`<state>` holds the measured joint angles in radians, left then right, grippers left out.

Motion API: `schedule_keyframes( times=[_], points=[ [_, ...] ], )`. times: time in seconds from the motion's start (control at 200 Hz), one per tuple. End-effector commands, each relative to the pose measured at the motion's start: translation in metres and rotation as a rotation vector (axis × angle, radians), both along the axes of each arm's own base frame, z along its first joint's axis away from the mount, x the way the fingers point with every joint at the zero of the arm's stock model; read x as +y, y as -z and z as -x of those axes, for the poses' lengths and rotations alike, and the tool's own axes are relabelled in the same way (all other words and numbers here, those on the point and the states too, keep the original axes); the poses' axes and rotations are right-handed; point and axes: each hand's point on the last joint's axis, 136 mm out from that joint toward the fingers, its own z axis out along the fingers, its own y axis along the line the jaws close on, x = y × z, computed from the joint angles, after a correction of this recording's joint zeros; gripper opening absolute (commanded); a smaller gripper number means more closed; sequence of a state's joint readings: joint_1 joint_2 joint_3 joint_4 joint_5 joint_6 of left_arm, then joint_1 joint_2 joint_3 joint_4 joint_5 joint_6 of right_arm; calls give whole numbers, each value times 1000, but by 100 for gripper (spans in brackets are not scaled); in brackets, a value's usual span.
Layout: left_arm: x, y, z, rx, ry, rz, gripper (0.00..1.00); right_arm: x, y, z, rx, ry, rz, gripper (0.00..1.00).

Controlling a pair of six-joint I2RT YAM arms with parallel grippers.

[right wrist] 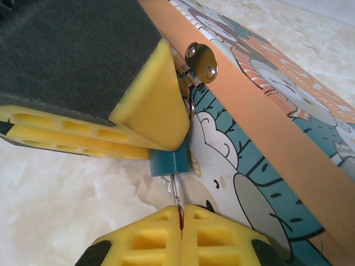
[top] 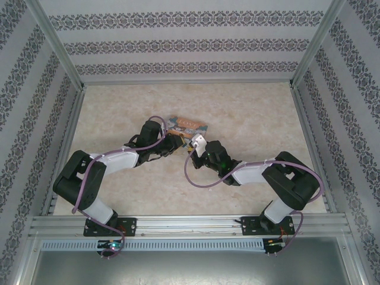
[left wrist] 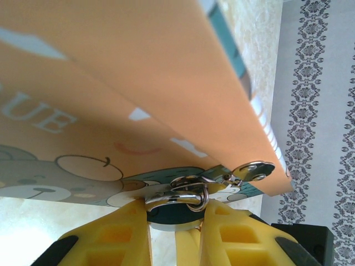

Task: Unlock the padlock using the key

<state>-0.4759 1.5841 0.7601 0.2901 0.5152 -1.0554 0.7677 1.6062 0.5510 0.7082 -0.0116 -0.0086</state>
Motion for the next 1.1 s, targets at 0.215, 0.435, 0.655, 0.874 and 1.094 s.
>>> schedule_keyframes(
  times=[0.215,0.435,0.655,0.874,1.094],
  points=[
    [-21,-26,15,-40,121,57,22,24,-69,-18,-130,-79,-222,0],
    [-21,-25,15,-39,118,61,22,25,-72,-19,-7,-151,-347,0],
    [-21,-25,15,-37,118,62,22,25,-69,-19,-9,-160,-340,0],
    [-21,-26,15,-40,116,62,22,30,-71,-18,1,-181,-355,0],
    [-22,-24,16,-36,122,59,22,33,-80,-22,-17,-180,-380,0]
  ],
)
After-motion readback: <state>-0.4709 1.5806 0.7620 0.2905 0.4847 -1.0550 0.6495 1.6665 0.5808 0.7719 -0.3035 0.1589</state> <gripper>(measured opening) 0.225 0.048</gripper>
